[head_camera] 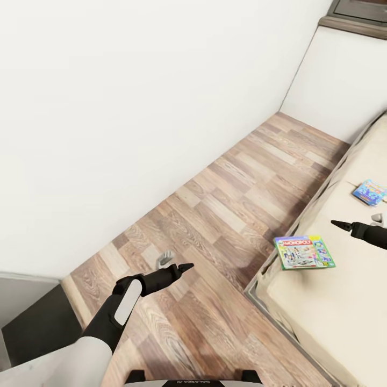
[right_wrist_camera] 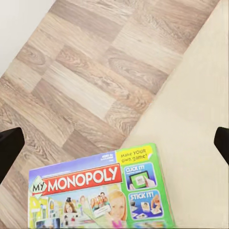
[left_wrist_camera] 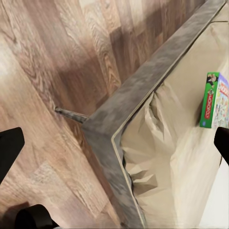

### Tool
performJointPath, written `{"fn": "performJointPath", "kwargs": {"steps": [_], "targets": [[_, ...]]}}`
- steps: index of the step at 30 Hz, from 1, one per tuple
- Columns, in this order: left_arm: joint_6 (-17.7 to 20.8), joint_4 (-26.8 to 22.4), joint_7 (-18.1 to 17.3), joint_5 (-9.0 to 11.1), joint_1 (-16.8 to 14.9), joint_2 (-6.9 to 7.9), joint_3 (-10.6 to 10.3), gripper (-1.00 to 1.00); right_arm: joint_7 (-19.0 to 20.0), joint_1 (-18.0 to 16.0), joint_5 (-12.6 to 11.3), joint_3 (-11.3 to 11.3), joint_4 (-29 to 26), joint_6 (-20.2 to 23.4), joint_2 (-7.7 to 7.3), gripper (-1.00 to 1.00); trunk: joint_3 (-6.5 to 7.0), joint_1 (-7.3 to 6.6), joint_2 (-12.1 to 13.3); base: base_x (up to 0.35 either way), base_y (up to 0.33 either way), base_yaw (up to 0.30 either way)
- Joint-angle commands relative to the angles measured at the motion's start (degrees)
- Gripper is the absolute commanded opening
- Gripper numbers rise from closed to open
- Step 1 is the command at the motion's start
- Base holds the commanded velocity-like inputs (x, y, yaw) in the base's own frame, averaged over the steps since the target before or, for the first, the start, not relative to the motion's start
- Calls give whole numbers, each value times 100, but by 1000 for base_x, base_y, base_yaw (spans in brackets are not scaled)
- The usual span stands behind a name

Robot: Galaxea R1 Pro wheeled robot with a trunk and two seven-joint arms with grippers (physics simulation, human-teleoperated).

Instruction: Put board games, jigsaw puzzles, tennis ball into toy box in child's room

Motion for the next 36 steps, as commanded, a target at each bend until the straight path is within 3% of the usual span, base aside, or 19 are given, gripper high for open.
{"fn": "performJointPath", "kwargs": {"steps": [1,26,36], "targets": [[34,-3,1,24,-1,-1,5,100,9,-5,-19,-8,-1,39,0,100,-3,0,-2,28,25,-270],[-330,335,48,16,-18,7,68,100,6,-5,-26,-9,-12,73,0,100,-3,0,-2,7,6,-278],[-708,757,24,23,-75,35,454,100,7,-5,-27,-9,-12,73,4,100,-3,0,-2,0,0,-183]]}}
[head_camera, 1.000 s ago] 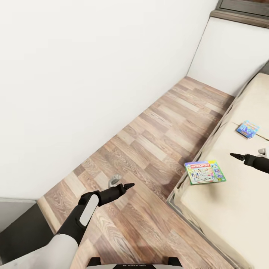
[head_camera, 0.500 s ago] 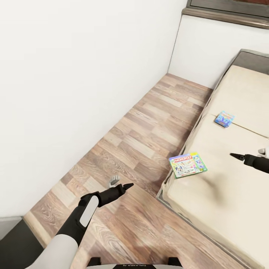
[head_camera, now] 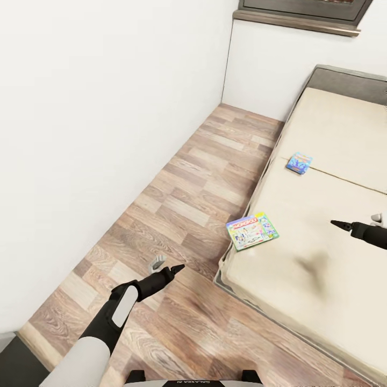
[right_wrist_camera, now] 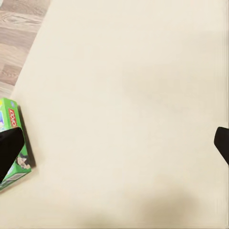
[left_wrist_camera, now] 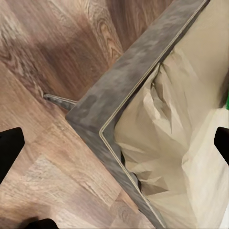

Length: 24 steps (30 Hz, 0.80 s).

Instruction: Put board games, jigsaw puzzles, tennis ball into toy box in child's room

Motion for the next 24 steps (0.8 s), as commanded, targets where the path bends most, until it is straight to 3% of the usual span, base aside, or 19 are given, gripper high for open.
{"fn": "performJointPath", "kwargs": {"steps": [1,12,17,24], "targets": [[8,51,-8,32,-14,-2,50,100,11,-4,-19,-8,0,38,2,100,-3,0,-2,0,0,-74],[-66,514,-220,44,-180,36,167,100,10,-4,-24,-8,-3,39,5,100,-3,0,-2,0,0,-39],[-71,843,-834,30,-291,92,195,100,8,-4,-25,-8,-7,40,6,100,-3,0,-2,0,0,-12],[-88,1048,-1276,20,-347,144,205,100,8,-4,-26,-7,-8,40,6,100,-3,0,-2,0,0,-5]]}}
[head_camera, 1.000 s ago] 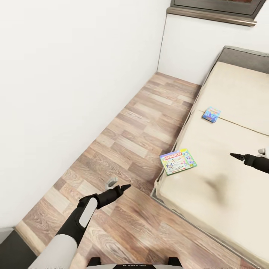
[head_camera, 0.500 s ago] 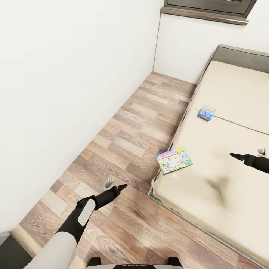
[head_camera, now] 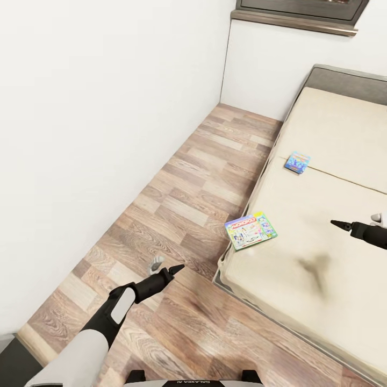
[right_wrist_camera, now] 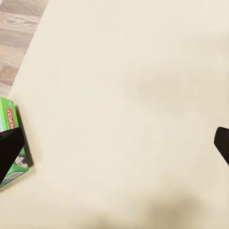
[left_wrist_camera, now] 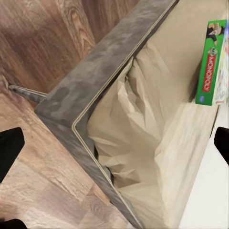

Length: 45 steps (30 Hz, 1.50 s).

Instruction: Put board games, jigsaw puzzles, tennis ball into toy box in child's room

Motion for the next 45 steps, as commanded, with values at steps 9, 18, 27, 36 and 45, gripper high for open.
{"fn": "performJointPath", "kwargs": {"steps": [9,18,27,36,45], "targets": [[10,96,-219,0,-24,15,20,100,8,2,-24,-1,-62,122,21,100,-3,0,-2,0,0,-2],[-9,130,-293,-15,-29,20,21,100,-23,4,11,0,-321,474,323,100,-3,0,-2,0,0,0],[-52,134,-346,-3,-24,22,15,100,-40,17,26,-1,-524,613,494,100,-3,0,-2,91,0,0],[-126,136,-360,-19,-23,22,2,100,-46,39,30,-1,-579,646,533,100,-3,0,-2,217,0,0],[-165,141,-338,-44,-22,19,-12,100,-46,46,31,-5,-600,658,544,100,-3,0,-2,84,0,0]]}}
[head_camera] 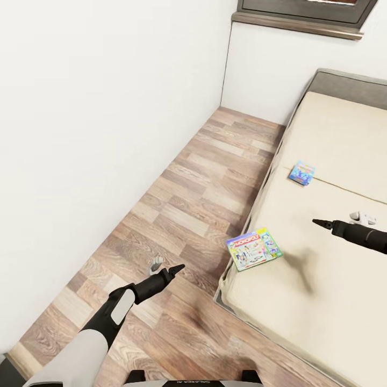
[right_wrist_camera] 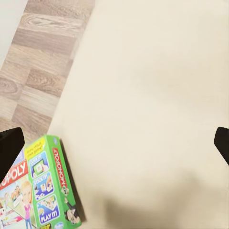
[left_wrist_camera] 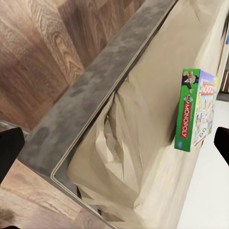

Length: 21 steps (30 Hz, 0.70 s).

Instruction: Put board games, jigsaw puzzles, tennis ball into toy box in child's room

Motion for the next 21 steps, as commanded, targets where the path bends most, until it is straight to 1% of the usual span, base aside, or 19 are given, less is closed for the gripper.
{"fn": "performJointPath", "kwargs": {"steps": [1,21], "targets": [[47,1,-11,14,-2,-7,28,100,14,-3,-9,-8,-2,35,1,100,-3,0,-2,36,0,0],[37,-6,7,4,-27,-21,34,100,16,6,-9,-13,-50,38,-10,100,-3,0,-2,18,0,0]]}}
